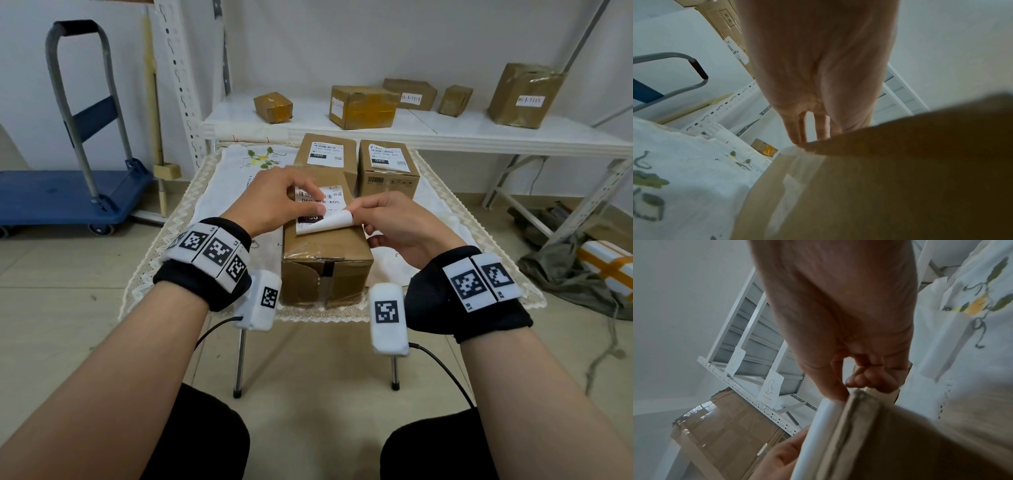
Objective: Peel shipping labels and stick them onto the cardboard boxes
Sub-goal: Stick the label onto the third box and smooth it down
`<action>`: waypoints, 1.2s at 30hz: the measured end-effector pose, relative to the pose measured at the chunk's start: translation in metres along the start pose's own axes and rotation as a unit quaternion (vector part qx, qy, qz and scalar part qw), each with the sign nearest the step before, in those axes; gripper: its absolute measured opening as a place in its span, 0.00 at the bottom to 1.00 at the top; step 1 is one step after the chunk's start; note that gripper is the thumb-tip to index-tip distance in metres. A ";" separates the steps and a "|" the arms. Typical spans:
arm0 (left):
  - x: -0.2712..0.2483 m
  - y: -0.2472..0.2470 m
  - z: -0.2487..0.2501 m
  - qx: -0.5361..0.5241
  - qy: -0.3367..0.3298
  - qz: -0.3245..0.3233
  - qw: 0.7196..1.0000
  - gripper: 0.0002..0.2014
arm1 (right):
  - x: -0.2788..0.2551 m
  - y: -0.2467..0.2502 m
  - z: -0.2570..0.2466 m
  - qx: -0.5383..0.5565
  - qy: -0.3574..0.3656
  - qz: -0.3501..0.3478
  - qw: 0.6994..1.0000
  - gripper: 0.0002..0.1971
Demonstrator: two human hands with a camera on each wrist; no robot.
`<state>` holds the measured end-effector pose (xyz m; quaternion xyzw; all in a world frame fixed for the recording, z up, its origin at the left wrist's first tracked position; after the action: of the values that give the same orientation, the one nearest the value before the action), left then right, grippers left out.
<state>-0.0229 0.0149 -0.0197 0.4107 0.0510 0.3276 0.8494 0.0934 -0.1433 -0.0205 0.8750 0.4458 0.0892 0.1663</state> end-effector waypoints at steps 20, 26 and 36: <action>-0.014 0.015 -0.001 0.075 0.090 -0.179 0.977 0.54 | 0.008 0.004 0.011 0.041 0.019 -0.059 0.997 0.17; -0.014 0.016 -0.004 0.085 0.106 -0.202 0.970 0.58 | 0.013 0.003 0.018 0.037 0.018 -0.093 0.995 0.29; -0.010 0.024 -0.019 0.075 0.136 -0.237 0.959 0.61 | 0.014 0.010 0.024 0.060 -0.012 -0.154 0.986 0.41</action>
<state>-0.0493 0.0321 -0.0167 0.4006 0.2864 0.1647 0.8546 0.1164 -0.1419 -0.0393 0.8055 0.5775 0.0248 0.1309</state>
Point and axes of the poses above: each hand's wrist, its own x-axis towards the middle knuckle, its own y-axis out of the back of the hand, z = x × y, the point moved 1 cm from there along x, towards the middle knuckle, and after that the axes turned 9 degrees about y, right-handed, at the moved point
